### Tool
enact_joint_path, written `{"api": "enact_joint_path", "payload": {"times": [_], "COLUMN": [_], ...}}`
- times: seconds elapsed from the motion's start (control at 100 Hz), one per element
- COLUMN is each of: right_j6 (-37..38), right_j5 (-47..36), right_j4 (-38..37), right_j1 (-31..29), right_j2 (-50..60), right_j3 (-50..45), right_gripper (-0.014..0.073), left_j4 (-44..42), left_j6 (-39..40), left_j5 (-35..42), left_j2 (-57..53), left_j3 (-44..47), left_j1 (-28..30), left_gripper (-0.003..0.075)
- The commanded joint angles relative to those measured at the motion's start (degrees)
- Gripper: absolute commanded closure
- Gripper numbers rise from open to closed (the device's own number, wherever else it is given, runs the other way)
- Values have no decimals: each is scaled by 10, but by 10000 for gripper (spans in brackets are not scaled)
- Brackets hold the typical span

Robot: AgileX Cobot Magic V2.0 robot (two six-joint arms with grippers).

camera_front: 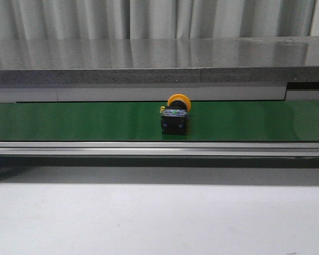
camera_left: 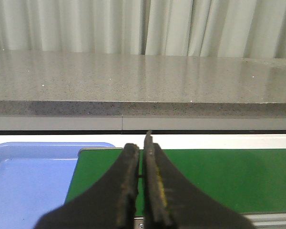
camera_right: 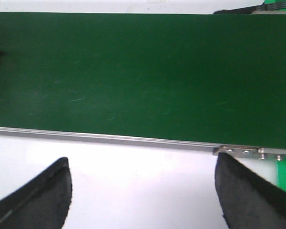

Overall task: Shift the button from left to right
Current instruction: 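Lower the right gripper over the button on the belt and grasp it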

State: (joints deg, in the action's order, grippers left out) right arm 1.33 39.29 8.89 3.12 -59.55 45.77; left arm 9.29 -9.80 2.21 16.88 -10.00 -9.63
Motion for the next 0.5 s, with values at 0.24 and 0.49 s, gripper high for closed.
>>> {"api": "enact_joint_path", "payload": {"times": [0.24,0.49], "right_j6": [-2,-2], "right_j5": [-86,-148], "right_j4": [55,65], "right_j1": [53,124], "right_j2": [-53,-134], "right_j3": [24,38], "right_gripper": [14,14], "left_j4": [4,4], "left_j6": [1,1], "left_j5": [47,47], "left_j2": [4,4], "left_j3": [-15,-15], "left_j1": [-2,-2], "left_gripper": [715,715]}}
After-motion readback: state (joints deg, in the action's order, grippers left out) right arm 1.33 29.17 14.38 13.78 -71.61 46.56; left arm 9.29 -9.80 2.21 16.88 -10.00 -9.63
